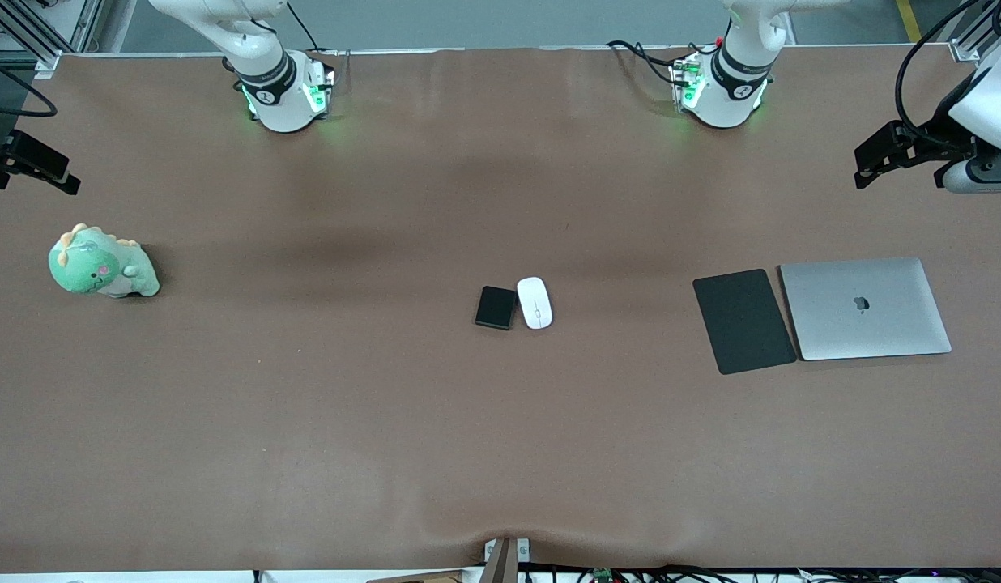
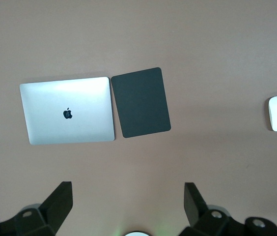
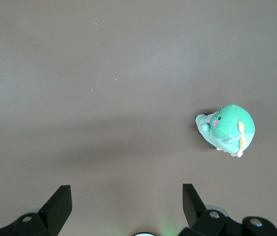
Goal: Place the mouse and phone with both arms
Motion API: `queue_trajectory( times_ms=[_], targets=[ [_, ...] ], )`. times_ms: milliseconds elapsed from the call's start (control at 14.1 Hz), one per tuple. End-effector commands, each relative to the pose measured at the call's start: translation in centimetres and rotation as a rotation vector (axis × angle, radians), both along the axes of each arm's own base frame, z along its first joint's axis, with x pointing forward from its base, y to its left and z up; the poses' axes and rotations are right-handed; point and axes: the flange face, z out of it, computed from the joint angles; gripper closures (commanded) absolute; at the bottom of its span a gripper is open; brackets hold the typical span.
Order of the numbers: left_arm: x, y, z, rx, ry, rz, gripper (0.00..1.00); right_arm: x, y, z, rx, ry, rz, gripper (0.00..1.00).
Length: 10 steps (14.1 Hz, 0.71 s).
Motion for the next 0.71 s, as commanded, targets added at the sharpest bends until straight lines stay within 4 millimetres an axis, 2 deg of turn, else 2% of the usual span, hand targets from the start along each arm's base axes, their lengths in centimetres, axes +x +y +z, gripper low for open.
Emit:
queue_trajectory(
  times_ms=[0,355,497,639],
  targets=[
    [0.1,0.1,0.3,-0.021,0.013,-0.001,0.00,0.2,0.1,0.5,-0.002,-0.008,-0.011,0.00],
    [0.6,0.2,-0.1,-0.022,0.018,0.000,0.00,0.4,0.2,0.2,-0.002,-0.004,-0.010,0.00],
    [1.1,0.4,-0.8,-0.023,0.032,0.001,0.00,0.5,1.1,0.0,-0.003,0.001,0.013,0.00],
    [1.2,0.3,-0.9,-0.020,0.033,0.001,0.00,0.5,1.1,0.0,-0.004,0.001,0.015,0.00]
  ],
)
